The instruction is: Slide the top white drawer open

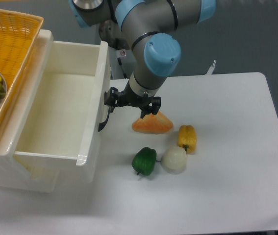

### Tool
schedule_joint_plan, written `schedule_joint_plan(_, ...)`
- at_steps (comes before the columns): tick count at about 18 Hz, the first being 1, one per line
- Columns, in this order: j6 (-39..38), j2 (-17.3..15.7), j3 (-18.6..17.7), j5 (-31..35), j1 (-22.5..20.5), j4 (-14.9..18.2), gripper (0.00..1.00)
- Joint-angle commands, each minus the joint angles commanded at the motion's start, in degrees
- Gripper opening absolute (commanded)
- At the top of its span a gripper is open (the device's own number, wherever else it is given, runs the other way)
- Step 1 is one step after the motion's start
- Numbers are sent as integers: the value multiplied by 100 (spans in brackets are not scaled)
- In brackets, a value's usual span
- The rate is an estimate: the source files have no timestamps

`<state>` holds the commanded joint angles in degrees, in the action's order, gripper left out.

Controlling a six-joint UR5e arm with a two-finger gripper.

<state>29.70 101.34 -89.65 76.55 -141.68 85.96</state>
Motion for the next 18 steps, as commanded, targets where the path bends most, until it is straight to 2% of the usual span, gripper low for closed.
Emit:
schedule_joint_plan(2, 289, 35, 9, 70, -18, -53, 100)
schedule_joint_plan(4, 422, 105, 9, 62, -219, -131, 100)
schedule_joint_plan(11, 440, 150, 9, 386, -255, -176, 100)
schedule_joint_plan(18, 492, 132, -8, 378, -264, -202, 100)
